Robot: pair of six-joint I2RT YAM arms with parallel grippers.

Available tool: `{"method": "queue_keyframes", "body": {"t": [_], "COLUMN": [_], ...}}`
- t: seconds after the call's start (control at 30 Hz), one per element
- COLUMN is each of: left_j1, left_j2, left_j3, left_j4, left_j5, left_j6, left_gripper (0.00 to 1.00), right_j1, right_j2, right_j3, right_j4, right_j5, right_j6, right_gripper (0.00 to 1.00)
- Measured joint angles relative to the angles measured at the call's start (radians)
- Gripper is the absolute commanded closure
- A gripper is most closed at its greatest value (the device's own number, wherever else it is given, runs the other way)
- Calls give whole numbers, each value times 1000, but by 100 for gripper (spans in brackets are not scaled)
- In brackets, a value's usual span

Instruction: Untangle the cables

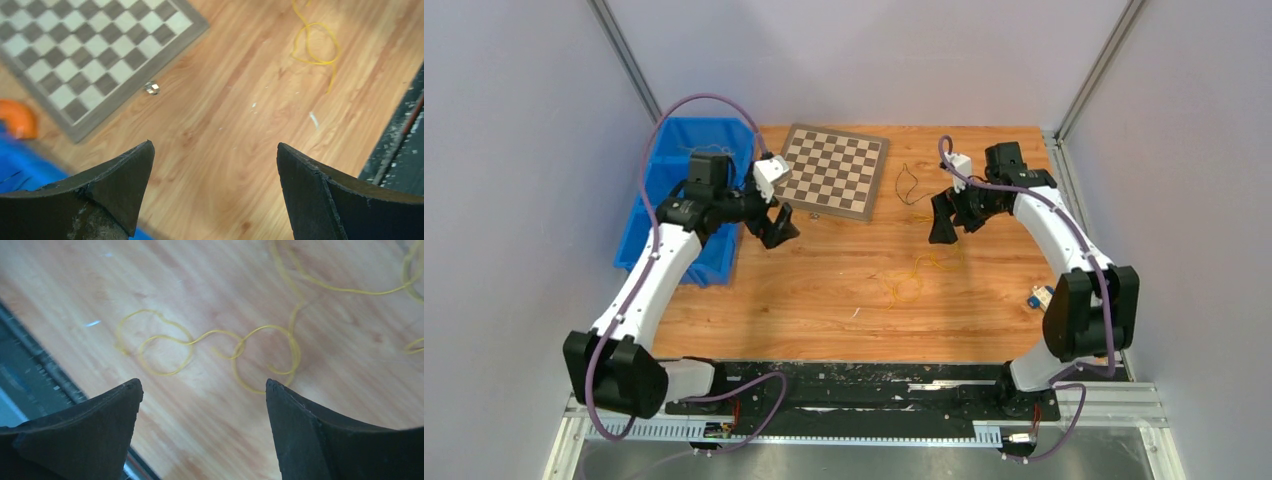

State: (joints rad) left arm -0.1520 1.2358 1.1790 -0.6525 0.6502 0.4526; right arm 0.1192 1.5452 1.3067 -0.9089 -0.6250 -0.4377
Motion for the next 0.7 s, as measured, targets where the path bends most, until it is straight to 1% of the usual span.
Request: {"method": "queue_keyframes", "body": {"t": [0.07,0.17,0.3,0.4,0.53,0.63,0.67,0.7], "left_j1": [-46,-50,-48,-48,-48,-43,-39,-35], "left_j2": [51,119,188,207,214,232,241,252], "left_j3": [1,24,105,148,169,179,184,189], "left_j4": [24,35,32,34,31,26,21,19], "left_j5": [23,37,45,48,48,46,46,47], "left_j6": [-40,-82,-91,-90,-84,-79,-79,-80], "left_gripper": [0,0,0,0,0,0,0,0], "right_j1": [0,0,0,0,0,3,4,6], "right_j2": [63,189,339,449,570,651,678,705], "right_j3": [41,144,274,376,472,533,550,568], "right_j4": [27,74,114,125,142,144,145,146], "right_j5": [60,131,196,230,257,280,285,289], "right_j6": [-2,-20,-76,-129,-188,-227,-239,-249], "right_gripper": [11,13,15,16,17,25,31,40]}}
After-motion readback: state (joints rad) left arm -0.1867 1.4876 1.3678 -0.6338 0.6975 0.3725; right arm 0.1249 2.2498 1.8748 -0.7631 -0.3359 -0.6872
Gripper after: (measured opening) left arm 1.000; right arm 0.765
